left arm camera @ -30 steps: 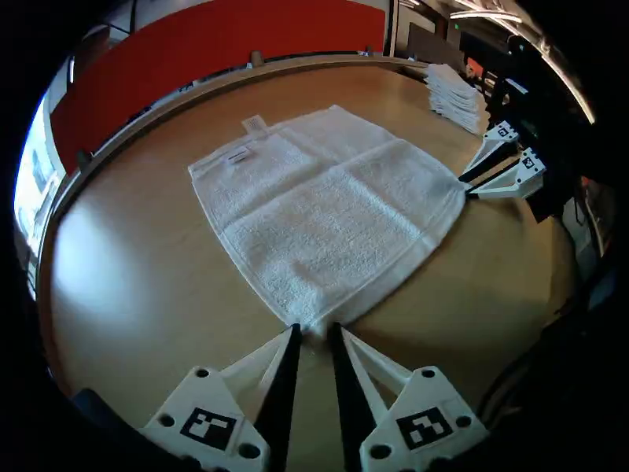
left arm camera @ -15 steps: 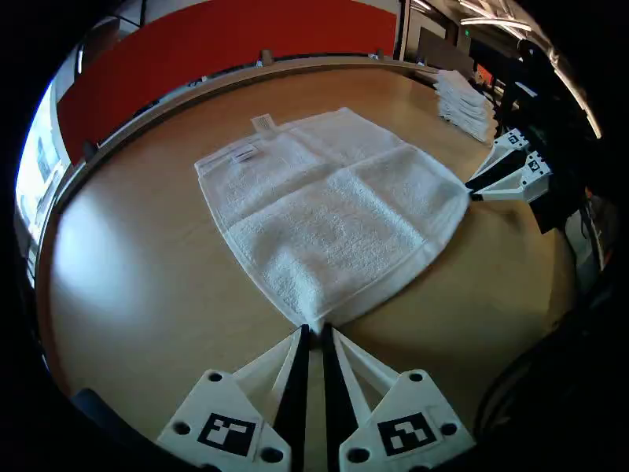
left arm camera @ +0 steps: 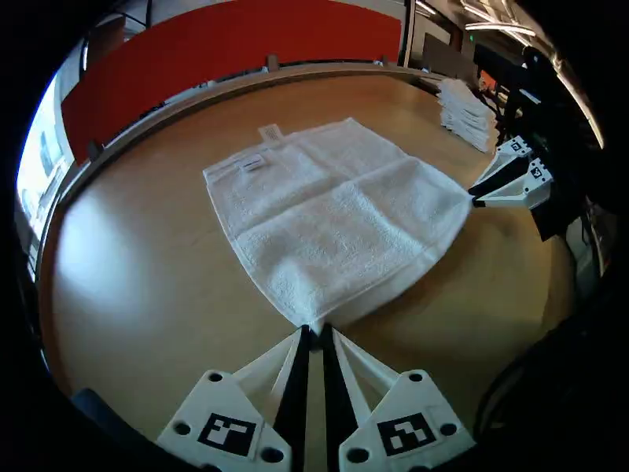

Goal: Fold towel

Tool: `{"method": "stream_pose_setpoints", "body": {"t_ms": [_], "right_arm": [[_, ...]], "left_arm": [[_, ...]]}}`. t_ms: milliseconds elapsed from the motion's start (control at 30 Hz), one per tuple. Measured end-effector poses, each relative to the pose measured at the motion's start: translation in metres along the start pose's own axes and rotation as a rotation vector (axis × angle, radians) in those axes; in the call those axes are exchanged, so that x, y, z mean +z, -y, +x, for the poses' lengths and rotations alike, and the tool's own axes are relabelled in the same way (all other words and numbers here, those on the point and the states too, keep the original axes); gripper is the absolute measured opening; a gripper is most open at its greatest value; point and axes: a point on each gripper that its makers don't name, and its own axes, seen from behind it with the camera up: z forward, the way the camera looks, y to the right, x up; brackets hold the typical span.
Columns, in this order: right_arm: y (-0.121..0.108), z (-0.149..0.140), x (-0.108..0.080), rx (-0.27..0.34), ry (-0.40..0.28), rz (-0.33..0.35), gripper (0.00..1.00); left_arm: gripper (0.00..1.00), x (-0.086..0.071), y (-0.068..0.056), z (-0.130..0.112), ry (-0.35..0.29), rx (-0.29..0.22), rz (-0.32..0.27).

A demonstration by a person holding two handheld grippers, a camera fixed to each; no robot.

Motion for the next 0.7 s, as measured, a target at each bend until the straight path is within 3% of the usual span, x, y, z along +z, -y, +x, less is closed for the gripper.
{"method": "stream_pose_setpoints", "body": {"t_ms": [700], "right_arm": [[-0.003,0.072,-0.052,0.021,-0.154,-0.035,0.14]], "left_arm": [[0.11,-0.059,0.0,0.046,-0.049,-0.05,0.012]]}}
